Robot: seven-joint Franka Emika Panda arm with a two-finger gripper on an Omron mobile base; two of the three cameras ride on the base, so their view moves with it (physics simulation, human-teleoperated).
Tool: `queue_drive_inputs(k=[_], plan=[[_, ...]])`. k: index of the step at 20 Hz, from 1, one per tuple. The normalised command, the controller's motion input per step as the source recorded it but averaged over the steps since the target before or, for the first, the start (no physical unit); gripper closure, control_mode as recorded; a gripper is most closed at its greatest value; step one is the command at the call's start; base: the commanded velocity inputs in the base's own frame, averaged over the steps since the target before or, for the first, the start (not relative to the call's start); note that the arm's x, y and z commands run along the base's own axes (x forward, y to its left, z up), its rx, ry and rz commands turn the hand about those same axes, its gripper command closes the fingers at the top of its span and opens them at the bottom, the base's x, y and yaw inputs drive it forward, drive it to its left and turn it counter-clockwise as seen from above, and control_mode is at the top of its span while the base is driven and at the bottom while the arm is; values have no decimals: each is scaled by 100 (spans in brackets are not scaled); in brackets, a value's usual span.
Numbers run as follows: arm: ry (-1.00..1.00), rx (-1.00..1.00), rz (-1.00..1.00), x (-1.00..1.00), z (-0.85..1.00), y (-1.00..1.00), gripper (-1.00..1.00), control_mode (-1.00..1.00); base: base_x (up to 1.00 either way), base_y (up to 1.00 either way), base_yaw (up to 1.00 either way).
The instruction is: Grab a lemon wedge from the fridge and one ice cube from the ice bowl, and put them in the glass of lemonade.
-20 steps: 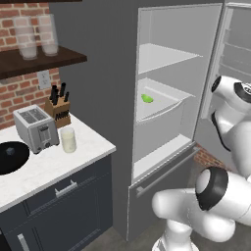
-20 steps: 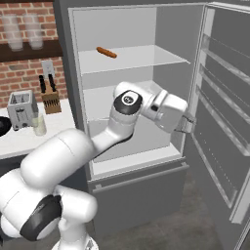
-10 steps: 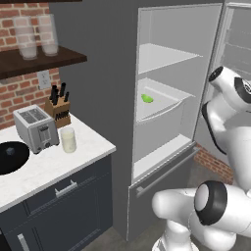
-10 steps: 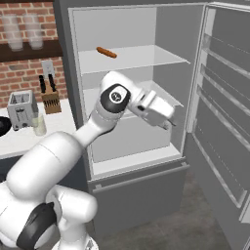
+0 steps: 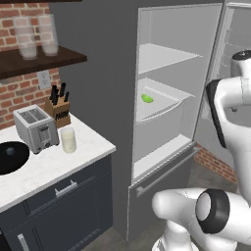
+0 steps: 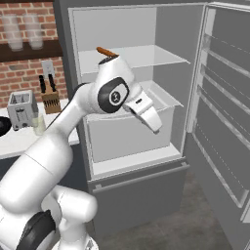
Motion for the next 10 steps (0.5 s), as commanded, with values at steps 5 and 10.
queue_drive_inputs(k=[5, 10], plan=[[-10, 11, 1, 1, -1, 5, -100, -100, 0, 0, 0], [-7, -9, 1, 12, -4, -2, -100, -100, 0, 0, 0]])
